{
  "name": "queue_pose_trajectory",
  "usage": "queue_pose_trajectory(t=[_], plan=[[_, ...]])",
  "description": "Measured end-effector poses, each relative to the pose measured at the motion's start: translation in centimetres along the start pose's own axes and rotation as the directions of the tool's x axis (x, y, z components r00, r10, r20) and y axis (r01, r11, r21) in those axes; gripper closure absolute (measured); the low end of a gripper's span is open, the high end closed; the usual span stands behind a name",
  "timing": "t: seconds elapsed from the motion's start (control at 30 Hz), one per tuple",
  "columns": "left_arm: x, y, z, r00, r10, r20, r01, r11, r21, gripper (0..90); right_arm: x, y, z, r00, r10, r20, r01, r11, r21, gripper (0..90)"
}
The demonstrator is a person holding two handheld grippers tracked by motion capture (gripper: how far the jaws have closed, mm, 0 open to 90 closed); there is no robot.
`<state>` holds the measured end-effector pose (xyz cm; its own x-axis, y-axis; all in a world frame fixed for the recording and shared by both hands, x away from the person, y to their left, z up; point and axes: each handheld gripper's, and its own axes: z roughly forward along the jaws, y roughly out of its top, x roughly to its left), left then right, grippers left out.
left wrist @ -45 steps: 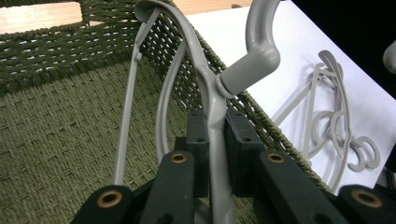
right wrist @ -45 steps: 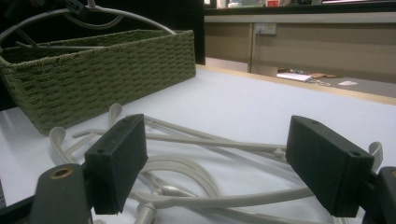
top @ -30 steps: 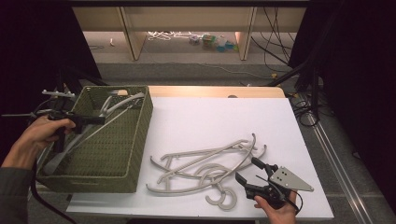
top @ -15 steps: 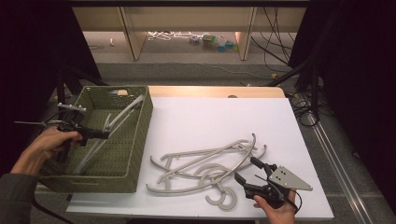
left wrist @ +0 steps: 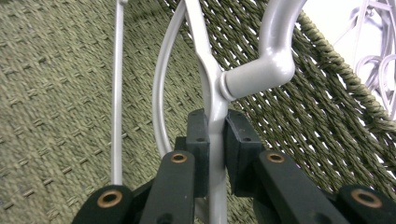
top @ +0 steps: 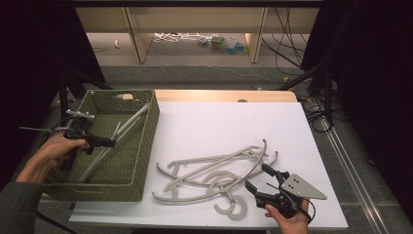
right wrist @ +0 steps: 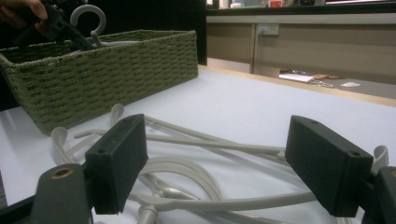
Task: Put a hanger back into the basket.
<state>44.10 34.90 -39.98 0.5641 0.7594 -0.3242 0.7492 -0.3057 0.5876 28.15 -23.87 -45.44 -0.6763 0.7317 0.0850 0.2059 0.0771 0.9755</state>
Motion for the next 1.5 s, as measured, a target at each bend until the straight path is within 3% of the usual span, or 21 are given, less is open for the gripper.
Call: queue_pose_trajectory(t=[0.23,0.43,0.5,0.63,0.7,0.73,0.8,0.9,0.97,1.1,1.2,1.33,1.37,1.5], plan=[[-0.2,0.0,-0.6,0.9998,-0.009,-0.015,0.009,0.9997,-0.021,71.8,0.0,0.0,0.0,1.0,-0.001,0.006,0.001,1.0,0.01,21.5],[-1.0,0.1,-2.3,0.9971,-0.026,-0.072,0.02,0.9965,-0.081,51.7,0.0,-0.1,0.2,1.0,0.002,0.002,-0.002,1.0,-0.024,21.5],[-1.5,0.0,-3.0,0.9972,-0.037,-0.065,0.029,0.992,-0.123,48.7,0.0,0.0,0.0,0.9999,-0.005,0.011,0.005,1.0,0.012,21.6],[-3.1,-0.3,-4.4,0.997,-0.059,-0.051,0.047,0.9769,-0.208,41.6,0.0,0.0,0.1,1.0,-0.001,0.002,0.001,1.0,-0.012,21.5],[-4.0,-0.5,-4.9,0.998,-0.054,-0.032,0.045,0.9707,-0.236,38.2,0.0,-0.1,0.2,1.0,0.003,0.002,-0.003,1.0,-0.025,21.5],[-4.5,-0.6,-5.0,0.9986,-0.049,-0.018,0.043,0.9681,-0.247,37.0,0.0,0.0,0.0,0.9998,-0.009,0.016,0.009,1.0,0.004,21.5],[-5.6,-0.8,-5.3,0.9994,-0.033,0.002,0.033,0.9601,-0.278,35.3,0.1,-0.1,0.2,1.0,0.004,0.003,-0.004,1.0,-0.025,21.5],[-7.4,-1.1,-5.6,0.9994,-0.01,0.033,0.02,0.9506,-0.31,31.3,0.1,-0.1,0.3,1.0,0.003,0.004,-0.003,1.0,-0.027,21.5],[-8.7,-1.4,-5.7,0.9977,0.011,0.067,0.011,0.948,-0.318,29.1,0.0,0.0,0.1,0.9999,-0.006,0.01,0.006,1.0,-0.005,21.4],[-12.5,-2.2,-5.1,0.9914,0.092,0.094,-0.055,0.9404,-0.336,27.1,0.0,0.0,0.0,0.9998,-0.002,0.019,0.002,1.0,0.013,20.7],[-14.9,-2.7,-4.4,0.9829,0.139,0.121,-0.09,0.9354,-0.342,26.4,0.0,0.0,0.1,0.9999,-0.004,0.016,0.004,1.0,-0.005,20.1],[-17.4,-3.3,-3.1,0.9767,0.166,0.137,-0.109,0.9298,-0.352,26.4,-0.1,0.0,0.0,0.9997,-0.017,0.02,0.017,1.0,-0.019,19.2],[-17.9,-3.5,-2.7,0.975,0.174,0.138,-0.114,0.9258,-0.36,26.4,-0.1,0.0,0.0,0.9998,-0.012,0.016,0.012,1.0,-0.014,19.0],[-19.6,-3.8,-1.5,0.9696,0.199,0.142,-0.136,0.922,-0.362,26.4,-0.1,0.1,0.0,0.9994,-0.018,0.029,0.018,1.0,-0.022,17.5]])
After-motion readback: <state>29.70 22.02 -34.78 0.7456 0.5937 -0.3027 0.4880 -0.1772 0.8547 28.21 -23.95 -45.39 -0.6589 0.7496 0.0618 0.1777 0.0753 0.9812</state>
